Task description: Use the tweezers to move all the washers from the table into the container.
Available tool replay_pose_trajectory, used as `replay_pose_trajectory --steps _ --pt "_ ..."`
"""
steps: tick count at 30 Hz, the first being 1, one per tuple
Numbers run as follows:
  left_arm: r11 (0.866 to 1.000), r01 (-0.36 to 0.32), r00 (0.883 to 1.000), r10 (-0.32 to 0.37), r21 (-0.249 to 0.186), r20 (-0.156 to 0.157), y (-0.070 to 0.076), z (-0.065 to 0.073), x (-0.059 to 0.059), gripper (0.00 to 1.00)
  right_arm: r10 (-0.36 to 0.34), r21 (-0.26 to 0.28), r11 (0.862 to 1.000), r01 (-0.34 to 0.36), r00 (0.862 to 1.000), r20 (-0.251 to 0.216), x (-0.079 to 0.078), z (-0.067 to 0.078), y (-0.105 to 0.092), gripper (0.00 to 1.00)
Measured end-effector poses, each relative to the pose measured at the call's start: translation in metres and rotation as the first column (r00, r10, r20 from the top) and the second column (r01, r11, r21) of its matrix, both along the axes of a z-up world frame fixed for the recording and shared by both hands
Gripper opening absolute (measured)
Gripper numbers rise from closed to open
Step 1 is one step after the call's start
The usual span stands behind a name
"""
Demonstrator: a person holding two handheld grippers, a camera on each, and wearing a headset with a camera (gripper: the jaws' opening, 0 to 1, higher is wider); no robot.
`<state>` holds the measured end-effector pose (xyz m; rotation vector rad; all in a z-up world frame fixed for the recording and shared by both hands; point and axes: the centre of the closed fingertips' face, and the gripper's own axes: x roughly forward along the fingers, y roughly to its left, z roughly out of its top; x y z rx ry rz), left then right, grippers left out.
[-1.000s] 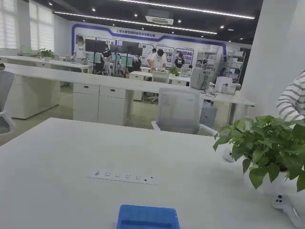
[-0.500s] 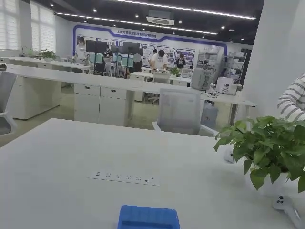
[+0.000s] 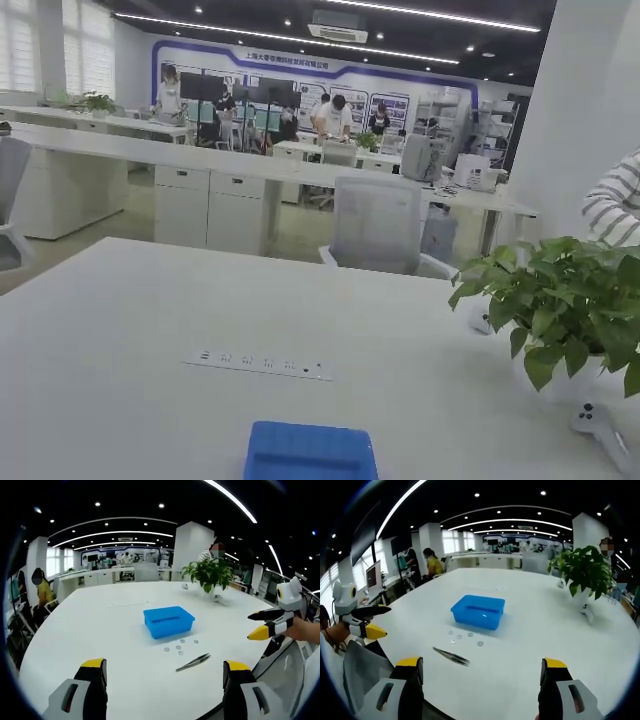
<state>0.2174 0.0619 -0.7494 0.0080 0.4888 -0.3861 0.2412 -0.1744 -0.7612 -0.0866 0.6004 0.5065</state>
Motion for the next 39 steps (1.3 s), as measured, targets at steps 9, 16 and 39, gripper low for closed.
replay_pose_trajectory --steps 9,16,39 --pt "1.000 0.007 1.000 -0.007 0.001 -0.011 -0.002 -0.001 0.003 0.99 -0.002 -0.007 1.000 0.002 1.000 0.004 0.003 0.001 0.001 0.96" --pt "1.000 0.017 1.000 -0.017 0.006 -0.022 -0.004 -0.004 0.004 0.98 -0.001 -0.011 1.000 0.001 1.000 -0.003 0.002 -0.001 0.001 0.95" --pt "0.950 0.298 0.951 -0.287 0.095 -0.115 -0.036 -0.026 0.024 0.48 0.002 -0.018 1.000 -0.003 0.999 -0.048 0.010 -0.017 0.002 0.92"
